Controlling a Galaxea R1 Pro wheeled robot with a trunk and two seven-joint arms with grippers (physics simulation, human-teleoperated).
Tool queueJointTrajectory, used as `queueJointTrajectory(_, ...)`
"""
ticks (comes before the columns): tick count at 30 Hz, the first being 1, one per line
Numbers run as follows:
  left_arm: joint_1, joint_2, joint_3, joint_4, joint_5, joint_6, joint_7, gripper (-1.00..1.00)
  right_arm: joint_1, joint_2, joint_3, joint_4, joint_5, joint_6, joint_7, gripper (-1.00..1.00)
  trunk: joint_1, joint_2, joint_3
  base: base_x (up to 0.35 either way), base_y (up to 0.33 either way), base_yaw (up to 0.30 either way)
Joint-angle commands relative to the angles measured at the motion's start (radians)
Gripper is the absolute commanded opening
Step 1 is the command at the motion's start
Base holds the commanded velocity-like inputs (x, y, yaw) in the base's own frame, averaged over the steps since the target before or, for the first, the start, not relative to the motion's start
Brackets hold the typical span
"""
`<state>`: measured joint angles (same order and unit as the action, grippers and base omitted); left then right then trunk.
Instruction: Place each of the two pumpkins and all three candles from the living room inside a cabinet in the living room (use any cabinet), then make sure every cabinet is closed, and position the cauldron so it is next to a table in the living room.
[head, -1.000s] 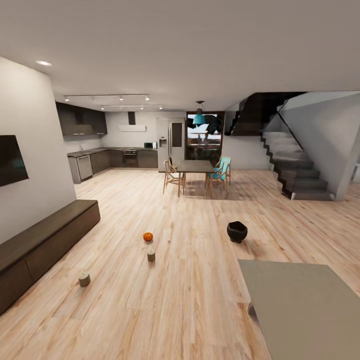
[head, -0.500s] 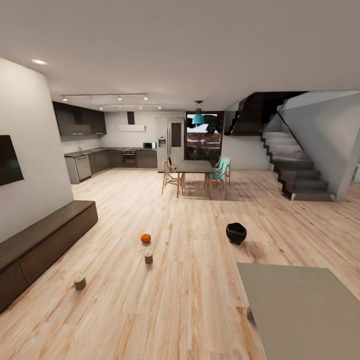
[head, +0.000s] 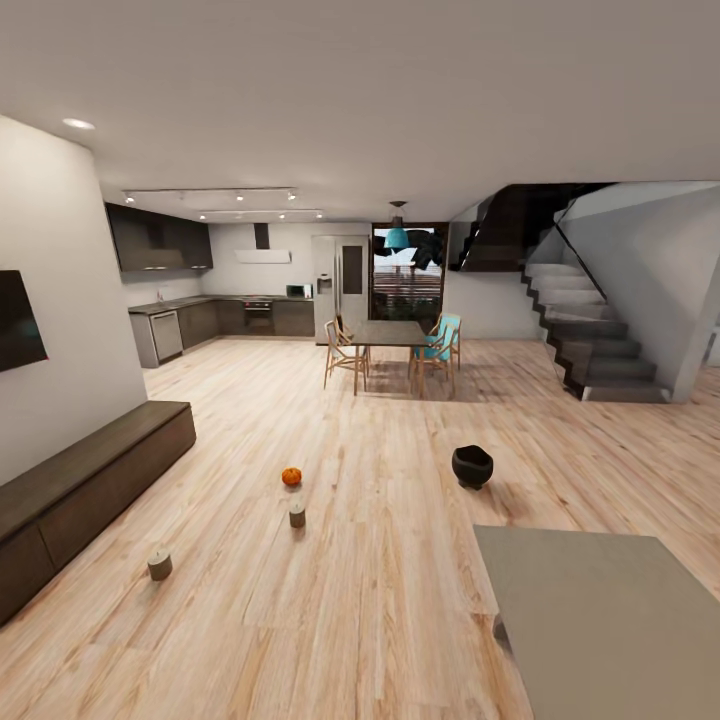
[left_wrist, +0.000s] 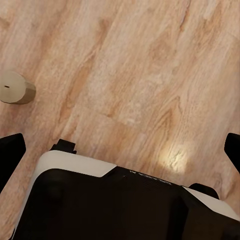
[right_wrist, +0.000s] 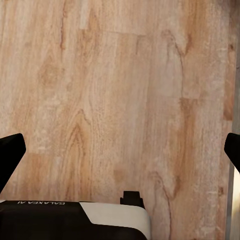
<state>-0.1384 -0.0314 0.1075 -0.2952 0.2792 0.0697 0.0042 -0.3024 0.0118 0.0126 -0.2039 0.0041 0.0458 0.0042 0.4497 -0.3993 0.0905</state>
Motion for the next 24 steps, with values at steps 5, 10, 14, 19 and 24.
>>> queueJointTrajectory(5, 0.0, -0.001, 0.006, -0.002, 0.005, 0.007, 0.0, 1.0, 0.0, 0.0, 0.001, -0.002, 0.001, 0.005, 0.0, 1.0, 0.0, -0.001, 0.0, 0.037, -0.026, 0.0)
queueJointTrajectory(10, 0.0, -0.001, 0.006, -0.002, 0.005, 0.007, 0.0, 1.0, 0.0, 0.0, 0.001, -0.002, 0.001, 0.005, 0.0, 1.0, 0.0, -0.001, 0.0, 0.18, -0.068, 0.0)
queueJointTrajectory(14, 0.0, -0.001, 0.006, -0.002, 0.005, 0.007, 0.0, 1.0, 0.0, 0.0, 0.001, -0.001, 0.001, 0.005, 0.0, 1.0, 0.0, -0.001, 0.0, 0.28, -0.075, 0.0)
queueJointTrajectory(19, 0.0, -0.001, 0.006, -0.002, 0.005, 0.007, 0.0, 1.0, 0.0, 0.0, 0.001, -0.001, 0.001, 0.005, 0.0, 1.0, 0.0, -0.001, 0.0, 0.313, -0.077, 0.0)
queueJointTrajectory(24, 0.0, -0.001, 0.006, -0.002, 0.005, 0.007, 0.0, 1.0, 0.0, 0.0, 0.001, -0.001, 0.001, 0.005, 0.0, 1.0, 0.0, -0.001, 0.0, 0.324, -0.077, 0.0)
